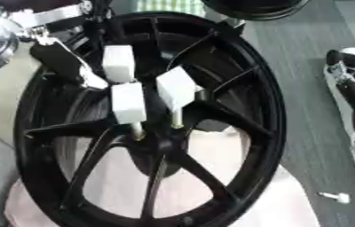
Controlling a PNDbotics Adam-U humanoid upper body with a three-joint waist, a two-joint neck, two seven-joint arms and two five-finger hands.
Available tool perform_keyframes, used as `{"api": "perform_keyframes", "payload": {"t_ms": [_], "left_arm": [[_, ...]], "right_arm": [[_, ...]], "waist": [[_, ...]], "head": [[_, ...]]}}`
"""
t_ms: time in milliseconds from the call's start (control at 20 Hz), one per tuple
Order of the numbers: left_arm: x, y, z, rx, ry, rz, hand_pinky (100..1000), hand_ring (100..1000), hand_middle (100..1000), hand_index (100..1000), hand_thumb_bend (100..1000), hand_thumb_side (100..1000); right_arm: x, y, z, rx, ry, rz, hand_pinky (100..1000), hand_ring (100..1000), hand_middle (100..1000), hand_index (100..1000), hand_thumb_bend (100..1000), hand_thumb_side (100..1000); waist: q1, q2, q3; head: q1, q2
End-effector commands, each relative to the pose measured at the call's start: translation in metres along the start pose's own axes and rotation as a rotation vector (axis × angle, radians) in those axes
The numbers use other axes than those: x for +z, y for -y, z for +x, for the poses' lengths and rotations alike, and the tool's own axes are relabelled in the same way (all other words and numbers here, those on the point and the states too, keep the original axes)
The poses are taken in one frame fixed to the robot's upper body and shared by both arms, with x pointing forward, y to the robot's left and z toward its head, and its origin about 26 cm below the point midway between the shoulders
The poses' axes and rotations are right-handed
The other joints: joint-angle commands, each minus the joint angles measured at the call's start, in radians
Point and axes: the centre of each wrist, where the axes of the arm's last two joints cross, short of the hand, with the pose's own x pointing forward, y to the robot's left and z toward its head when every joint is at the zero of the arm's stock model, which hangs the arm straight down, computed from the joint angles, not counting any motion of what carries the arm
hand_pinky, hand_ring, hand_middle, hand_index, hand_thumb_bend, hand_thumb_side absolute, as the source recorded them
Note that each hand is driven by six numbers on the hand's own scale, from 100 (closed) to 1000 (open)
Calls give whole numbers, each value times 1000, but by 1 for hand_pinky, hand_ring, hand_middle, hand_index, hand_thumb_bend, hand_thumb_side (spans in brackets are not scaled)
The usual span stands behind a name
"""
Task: Pull the pin out of the wheel hub.
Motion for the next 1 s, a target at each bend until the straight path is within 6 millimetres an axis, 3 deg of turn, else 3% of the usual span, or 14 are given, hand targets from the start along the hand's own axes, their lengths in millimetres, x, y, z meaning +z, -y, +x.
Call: {"api": "perform_keyframes", "payload": {"t_ms": [50,650,1000], "left_arm": [[2,-10,2,-4,4,10,625,486,574,694,682,253],[0,-10,3,82,1,3,605,419,464,651,621,291],[-2,-8,2,89,-12,-14,580,371,386,575,521,196]], "right_arm": [[-3,5,6,17,23,0,870,745,676,734,405,569],[-2,5,4,20,13,-4,871,744,675,733,395,575],[-1,4,3,17,12,-6,873,744,676,733,383,581]], "waist": [[-3,-17,-3],[-6,-17,-4],[-6,-16,-6]], "head": [[6,-10],[10,-14],[12,-16]]}}
